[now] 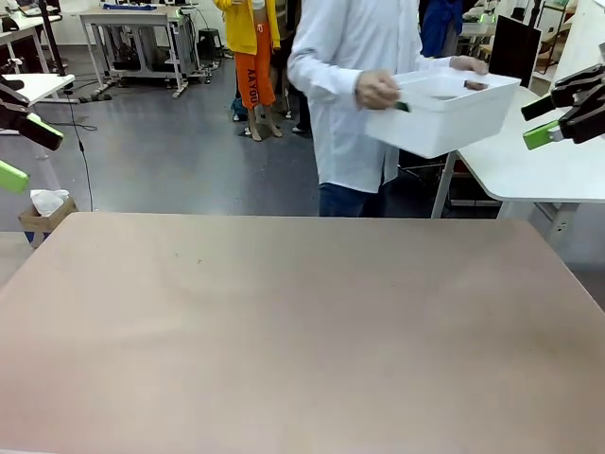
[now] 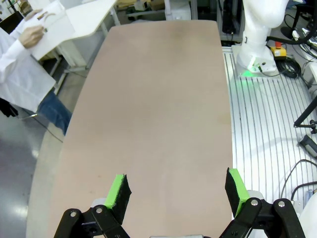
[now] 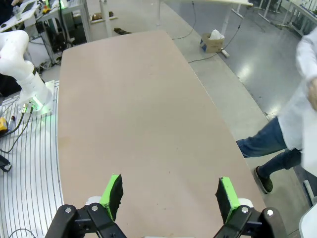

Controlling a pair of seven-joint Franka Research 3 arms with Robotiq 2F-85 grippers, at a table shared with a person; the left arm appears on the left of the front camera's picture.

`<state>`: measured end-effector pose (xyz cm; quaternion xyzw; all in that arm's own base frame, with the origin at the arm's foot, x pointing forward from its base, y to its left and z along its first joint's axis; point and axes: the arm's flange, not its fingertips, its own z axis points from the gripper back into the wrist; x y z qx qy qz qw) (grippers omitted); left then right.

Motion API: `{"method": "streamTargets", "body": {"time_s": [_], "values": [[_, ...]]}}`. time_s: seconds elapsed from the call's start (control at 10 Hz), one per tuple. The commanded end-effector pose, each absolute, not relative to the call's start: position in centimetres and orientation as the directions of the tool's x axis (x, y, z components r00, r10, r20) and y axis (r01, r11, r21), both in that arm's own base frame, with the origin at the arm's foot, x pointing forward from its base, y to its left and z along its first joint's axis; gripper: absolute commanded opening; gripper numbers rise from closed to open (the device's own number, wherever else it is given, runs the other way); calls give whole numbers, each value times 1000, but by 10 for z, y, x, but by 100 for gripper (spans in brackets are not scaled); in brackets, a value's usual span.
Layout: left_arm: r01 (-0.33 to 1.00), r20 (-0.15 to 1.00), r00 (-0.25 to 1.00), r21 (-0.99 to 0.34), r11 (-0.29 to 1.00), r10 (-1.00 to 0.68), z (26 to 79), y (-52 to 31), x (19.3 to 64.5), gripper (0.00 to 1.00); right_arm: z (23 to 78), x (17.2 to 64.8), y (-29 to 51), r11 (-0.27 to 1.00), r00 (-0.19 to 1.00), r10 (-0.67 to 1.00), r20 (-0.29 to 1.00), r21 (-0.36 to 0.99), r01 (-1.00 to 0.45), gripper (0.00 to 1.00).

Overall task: Stack the cups and store them in the basket.
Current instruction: Place the stack of Reusable plastic cups into the Pantry Basket.

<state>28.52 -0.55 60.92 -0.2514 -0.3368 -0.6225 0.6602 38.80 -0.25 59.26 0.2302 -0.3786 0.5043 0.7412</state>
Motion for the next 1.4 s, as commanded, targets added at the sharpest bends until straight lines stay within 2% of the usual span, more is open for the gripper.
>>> {"method": "streamTargets", "body": {"time_s": [0.0,1.3], "values": [[992,766,8,76,104,-643,611,-7,284,100,599,389,-2,394,225,566,793,-21,-919,100],[992,766,8,76,104,-643,611,-7,284,100,599,389,-2,394,225,566,793,-21,-919,100]]}}
